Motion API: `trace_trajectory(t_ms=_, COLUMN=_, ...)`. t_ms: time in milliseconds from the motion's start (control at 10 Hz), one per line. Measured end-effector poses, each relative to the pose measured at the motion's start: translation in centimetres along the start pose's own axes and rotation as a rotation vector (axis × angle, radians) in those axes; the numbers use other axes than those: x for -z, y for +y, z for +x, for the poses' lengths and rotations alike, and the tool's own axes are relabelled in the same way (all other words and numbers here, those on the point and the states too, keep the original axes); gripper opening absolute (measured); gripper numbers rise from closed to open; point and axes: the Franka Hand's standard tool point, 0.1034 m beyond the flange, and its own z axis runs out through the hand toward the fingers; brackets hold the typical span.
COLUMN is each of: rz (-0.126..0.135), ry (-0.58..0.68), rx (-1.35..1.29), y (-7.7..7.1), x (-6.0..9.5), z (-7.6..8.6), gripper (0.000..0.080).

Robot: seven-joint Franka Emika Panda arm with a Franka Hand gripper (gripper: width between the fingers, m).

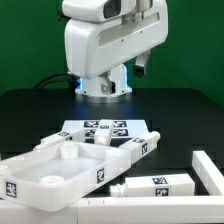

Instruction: Assemble desk

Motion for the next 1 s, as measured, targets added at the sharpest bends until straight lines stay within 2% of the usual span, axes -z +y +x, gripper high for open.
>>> trace_trajectory(t_ms=400, rz=-0.005, ry=0.002, rx=0.008, y=0.0, x=0.3, z=0.3, gripper=0.0650)
trace_trajectory(t_ms=500, rz=-0.021, ry=0.019, rx=0.047, y=0.1, x=1.0, z=1.5, gripper=0.0650)
trace_trajectory(t_ms=600, rz=-0.039, ry=0.039, rx=0.107, y=0.3, x=0.6, z=2.8, gripper=0.0650)
trace_trajectory(t_ms=700, rz=-0.043, ry=0.053, rx=0.135, y=0.1, x=-0.5, z=4.8, gripper=0.0650)
trace_trajectory(t_ms=800, rz=-0.070, ry=0.068, rx=0.185, y=-0.1, x=-1.3, z=6.7, gripper=0.0650)
trace_trajectory(t_ms=900, rz=-0.064, ry=0.069, rx=0.206, y=-0.5, x=-2.4, z=7.4, gripper=0.0650)
trace_trajectory(t_ms=1000, rz=-0.064, ry=0.069, rx=0.198, y=-0.3, x=-2.2, z=7.2, gripper=0.0650)
